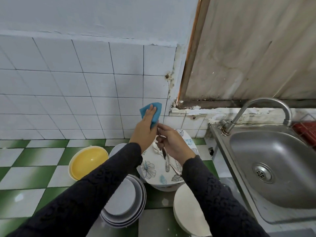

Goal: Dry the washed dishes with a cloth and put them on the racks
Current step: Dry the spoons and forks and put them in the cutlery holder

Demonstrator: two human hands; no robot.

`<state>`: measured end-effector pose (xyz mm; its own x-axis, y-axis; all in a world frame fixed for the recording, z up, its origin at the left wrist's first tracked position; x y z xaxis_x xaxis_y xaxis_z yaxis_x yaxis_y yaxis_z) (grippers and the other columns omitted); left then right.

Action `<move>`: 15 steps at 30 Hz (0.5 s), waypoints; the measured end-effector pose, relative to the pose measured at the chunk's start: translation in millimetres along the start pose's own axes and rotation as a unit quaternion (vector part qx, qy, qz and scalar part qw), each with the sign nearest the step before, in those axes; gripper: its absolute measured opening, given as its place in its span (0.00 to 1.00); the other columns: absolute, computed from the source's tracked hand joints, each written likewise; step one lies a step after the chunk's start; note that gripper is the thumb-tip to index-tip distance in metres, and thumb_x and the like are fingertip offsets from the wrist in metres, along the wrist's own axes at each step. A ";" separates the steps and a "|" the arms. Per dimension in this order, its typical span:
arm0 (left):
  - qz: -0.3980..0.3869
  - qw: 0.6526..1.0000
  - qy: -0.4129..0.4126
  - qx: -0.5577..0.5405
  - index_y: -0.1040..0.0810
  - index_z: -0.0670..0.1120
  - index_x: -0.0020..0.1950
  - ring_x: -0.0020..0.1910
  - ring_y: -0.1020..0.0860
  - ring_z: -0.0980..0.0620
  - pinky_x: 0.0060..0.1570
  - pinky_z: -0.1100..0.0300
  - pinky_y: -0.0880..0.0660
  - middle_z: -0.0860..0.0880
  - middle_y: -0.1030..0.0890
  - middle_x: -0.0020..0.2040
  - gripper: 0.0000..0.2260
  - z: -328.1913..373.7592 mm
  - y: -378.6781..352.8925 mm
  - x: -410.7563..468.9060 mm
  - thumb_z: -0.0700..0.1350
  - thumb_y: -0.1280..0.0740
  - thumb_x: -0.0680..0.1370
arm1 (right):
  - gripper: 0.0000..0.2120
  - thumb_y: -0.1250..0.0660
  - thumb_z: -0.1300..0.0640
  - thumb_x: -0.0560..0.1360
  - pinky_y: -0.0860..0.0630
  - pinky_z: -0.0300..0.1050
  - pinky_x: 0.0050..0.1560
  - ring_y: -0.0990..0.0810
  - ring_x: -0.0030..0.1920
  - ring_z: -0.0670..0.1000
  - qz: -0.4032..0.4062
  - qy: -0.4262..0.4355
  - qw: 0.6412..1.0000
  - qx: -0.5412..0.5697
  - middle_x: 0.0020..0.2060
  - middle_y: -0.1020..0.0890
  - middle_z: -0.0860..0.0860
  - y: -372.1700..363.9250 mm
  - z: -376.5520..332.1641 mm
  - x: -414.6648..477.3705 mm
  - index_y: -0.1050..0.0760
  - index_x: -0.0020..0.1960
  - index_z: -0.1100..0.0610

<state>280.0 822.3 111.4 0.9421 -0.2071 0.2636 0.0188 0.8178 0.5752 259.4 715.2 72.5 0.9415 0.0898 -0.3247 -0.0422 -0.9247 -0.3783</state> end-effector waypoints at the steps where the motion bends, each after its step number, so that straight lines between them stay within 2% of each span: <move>1: -0.010 1.000 -0.009 -0.004 0.48 0.53 0.80 0.54 0.22 0.47 0.63 0.51 0.25 0.39 0.27 0.68 0.28 1.0 -0.8 -1.9 0.43 0.40 0.83 | 0.14 0.46 0.65 0.83 0.36 0.38 0.29 0.31 0.31 0.46 -0.006 0.001 1.000 0.023 0.37 0.25 0.51 -4.2 -2.7 -1.7 0.22 0.58 0.58; 3: -0.032 0.999 -0.024 -0.024 0.48 0.56 0.80 0.59 0.23 0.42 0.65 0.46 0.27 0.38 0.29 0.71 0.29 3.0 -3.7 -6.5 0.41 0.39 0.83 | 0.13 0.44 0.59 0.84 0.31 0.40 0.34 0.26 0.35 0.49 -0.002 0.000 0.995 0.099 0.39 0.22 0.53 -11.3 -7.4 -3.3 0.21 0.53 0.59; 5: -0.042 0.998 -0.034 -0.035 0.49 0.59 0.78 0.67 0.27 0.40 0.69 0.44 0.30 0.39 0.33 0.74 0.30 4.8 -9.0 -10.9 0.40 0.39 0.83 | 0.13 0.42 0.58 0.83 0.23 0.47 0.48 0.19 0.46 0.56 0.007 -0.008 0.974 0.226 0.47 0.18 0.60 -16.8 -8.4 -0.4 0.20 0.53 0.63; 7: -0.039 0.998 -0.032 -0.029 0.49 0.59 0.78 0.67 0.26 0.43 0.69 0.45 0.31 0.41 0.32 0.74 0.30 4.8 -13.5 -13.9 0.40 0.39 0.83 | 0.14 0.40 0.57 0.82 0.24 0.54 0.64 0.20 0.60 0.60 0.014 -0.020 0.954 0.298 0.56 0.18 0.63 -17.7 -5.3 3.6 0.21 0.57 0.64; 8: -0.040 0.999 -0.027 -0.024 0.49 0.57 0.79 0.66 0.26 0.43 0.69 0.46 0.30 0.41 0.32 0.74 0.29 3.7 -15.0 -14.6 0.40 0.39 0.83 | 0.15 0.39 0.55 0.82 0.26 0.56 0.68 0.21 0.64 0.60 0.016 -0.025 0.951 0.307 0.59 0.20 0.63 -17.6 -3.5 4.6 0.21 0.59 0.64; 11: -0.067 0.997 -0.026 0.005 0.51 0.55 0.79 0.71 0.30 0.43 0.72 0.46 0.34 0.45 0.37 0.78 0.30 -0.6 -19.7 -16.6 0.40 0.39 0.83 | 0.18 0.37 0.51 0.82 0.29 0.58 0.71 0.23 0.68 0.61 0.029 -0.036 0.949 0.313 0.68 0.24 0.62 -10.6 1.6 8.1 0.24 0.66 0.62; 13: -0.084 0.996 -0.040 0.010 0.51 0.54 0.79 0.75 0.35 0.44 0.75 0.46 0.38 0.47 0.40 0.79 0.30 0.8 -21.5 -19.5 0.39 0.40 0.83 | 0.22 0.39 0.48 0.83 0.28 0.58 0.69 0.24 0.69 0.62 0.027 -0.037 0.943 0.331 0.68 0.24 0.62 -8.7 2.6 8.1 0.26 0.70 0.62; 15: -0.095 0.994 -0.055 0.011 0.48 0.52 0.79 0.77 0.39 0.47 0.76 0.49 0.42 0.50 0.43 0.80 0.28 1.8 -22.4 -22.3 0.38 0.40 0.83 | 0.24 0.41 0.45 0.83 0.27 0.58 0.68 0.25 0.69 0.63 0.023 -0.033 0.939 0.342 0.66 0.22 0.63 -7.6 0.7 7.9 0.26 0.70 0.63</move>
<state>258.0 807.7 94.0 0.8795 -0.4159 0.2314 0.1848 0.7464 0.6393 266.9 723.2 72.2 0.9115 0.0986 -0.3994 -0.3090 -0.4768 -0.8229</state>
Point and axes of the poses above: each hand's wrist, its own x-axis towards the middle knuckle, its own y-axis out of the back of the hand, z = x × y, the point moved 5 cm from there along x, towards the middle knuckle
